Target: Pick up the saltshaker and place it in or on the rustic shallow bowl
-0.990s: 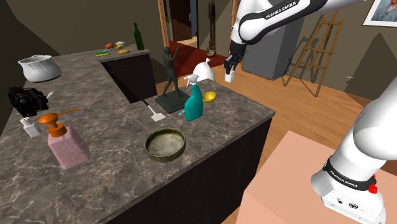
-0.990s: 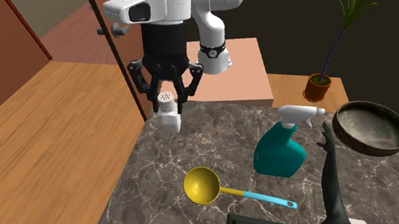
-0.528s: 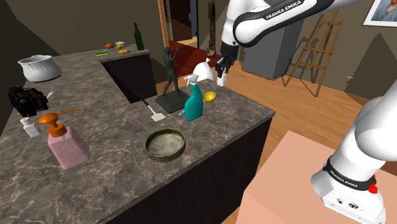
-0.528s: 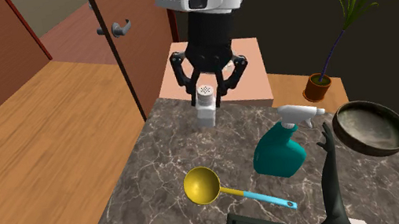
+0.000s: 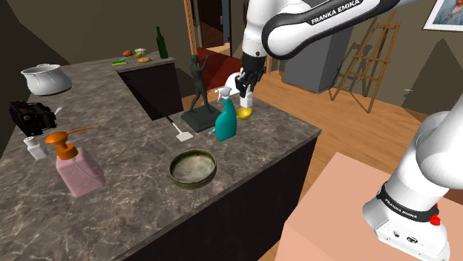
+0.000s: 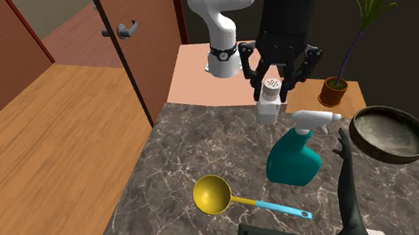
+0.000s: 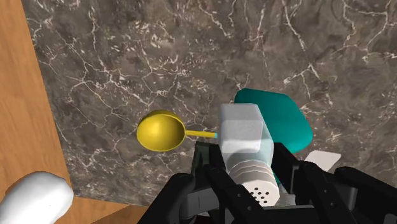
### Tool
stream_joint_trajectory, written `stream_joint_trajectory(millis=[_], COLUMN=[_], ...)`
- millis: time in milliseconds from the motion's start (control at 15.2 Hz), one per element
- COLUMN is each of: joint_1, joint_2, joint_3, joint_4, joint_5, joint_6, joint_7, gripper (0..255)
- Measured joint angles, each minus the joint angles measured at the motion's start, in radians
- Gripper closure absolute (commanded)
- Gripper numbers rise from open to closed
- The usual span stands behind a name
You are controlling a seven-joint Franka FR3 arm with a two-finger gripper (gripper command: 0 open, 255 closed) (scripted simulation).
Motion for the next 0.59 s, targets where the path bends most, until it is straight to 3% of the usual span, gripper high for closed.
stream_joint_trajectory(millis=[594], joint_1=[0.088], joint_2=[0.088], joint_3=[0.138], joint_4=[0.112], joint_5=[-0.06], joint_6=[-0.073], joint_7=[0.246], gripper=[255])
